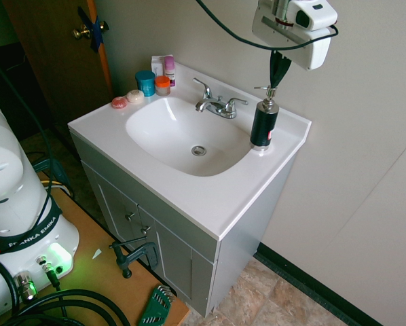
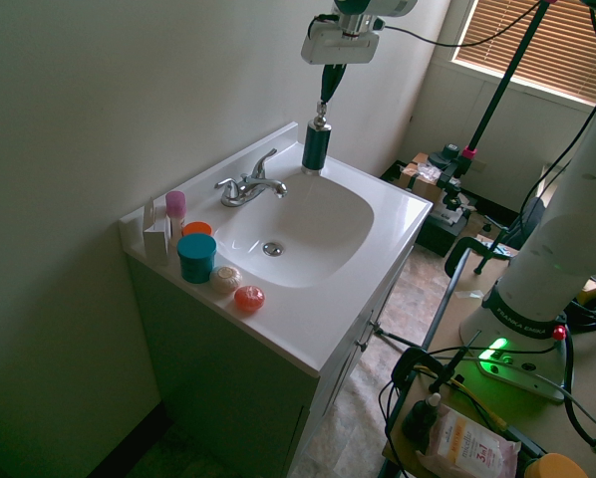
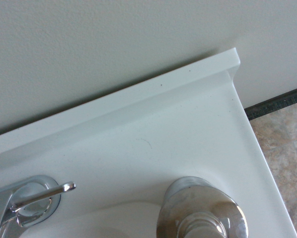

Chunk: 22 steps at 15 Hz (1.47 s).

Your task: Press down on the sanitizer

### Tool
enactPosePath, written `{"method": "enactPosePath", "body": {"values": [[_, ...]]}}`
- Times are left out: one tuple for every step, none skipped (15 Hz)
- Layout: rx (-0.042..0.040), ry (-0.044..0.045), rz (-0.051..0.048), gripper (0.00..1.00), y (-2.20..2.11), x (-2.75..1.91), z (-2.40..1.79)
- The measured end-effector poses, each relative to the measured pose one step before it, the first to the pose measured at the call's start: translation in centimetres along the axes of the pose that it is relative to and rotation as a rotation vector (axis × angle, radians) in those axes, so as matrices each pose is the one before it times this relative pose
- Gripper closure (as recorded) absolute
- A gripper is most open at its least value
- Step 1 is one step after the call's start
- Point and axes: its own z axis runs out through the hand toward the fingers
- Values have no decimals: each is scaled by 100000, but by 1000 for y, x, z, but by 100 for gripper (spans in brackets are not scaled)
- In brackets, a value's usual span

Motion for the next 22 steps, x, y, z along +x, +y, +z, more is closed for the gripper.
{"method": "enactPosePath", "body": {"values": [[-28, -31, -45, 100, -19, -16, 23], [-135, -121, -78, 100, -23, -38, 98], [-421, -351, -61, 100, 7, -64, 293], [-460, -365, 11, 100, 67, -67, 373], [-92, 15, 18, 100, 35, -23, 285], [-118, -17, 14, 100, 17, -9, 234], [-14, 160, 21, 100, -14, 35, 272], [36, 218, -69, 100, -21, 26, 45], [-17, 156, -59, 100, -4, 16, 51], [28, 211, -82, 100, -1, 12, 6], [30, 109, -38, 100, -1, 5, -1], [76, 64, -15, 100, -1, -5, -44], [91, 39, -26, 100, 3, -22, -76], [117, 20, -144, 100, -41, -83, -88], [377, 157, -314, 100, -101, -157, -266], [876, 358, -468, 100, -132, -263, -706], [1005, 272, -732, 100, -237, -502, -768], [787, -86, -1015, 0, -238, -744, -682], [770, -385, -1535, 0, -262, -1060, -727], [1161, -158, -1918, 0, -295, -1277, -841], [985, -208, -2124, 0, -170, -1452, -980], [424, -554, -2034, 0, -82, -1459, -746]]}}
